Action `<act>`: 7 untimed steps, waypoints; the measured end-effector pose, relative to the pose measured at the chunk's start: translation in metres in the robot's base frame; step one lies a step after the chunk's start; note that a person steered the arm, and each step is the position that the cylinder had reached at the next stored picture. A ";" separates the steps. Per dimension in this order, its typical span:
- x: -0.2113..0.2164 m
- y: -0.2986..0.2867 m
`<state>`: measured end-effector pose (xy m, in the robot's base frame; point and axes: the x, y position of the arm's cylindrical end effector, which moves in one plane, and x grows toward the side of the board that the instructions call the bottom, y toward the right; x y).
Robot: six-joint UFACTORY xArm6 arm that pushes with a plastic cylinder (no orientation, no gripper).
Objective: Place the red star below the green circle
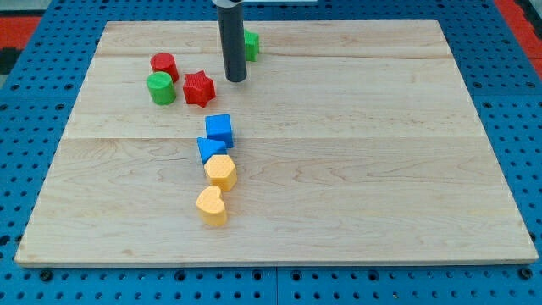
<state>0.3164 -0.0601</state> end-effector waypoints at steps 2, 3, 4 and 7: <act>0.000 -0.035; 0.005 -0.037; 0.029 -0.037; 0.062 -0.037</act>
<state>0.3781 -0.0970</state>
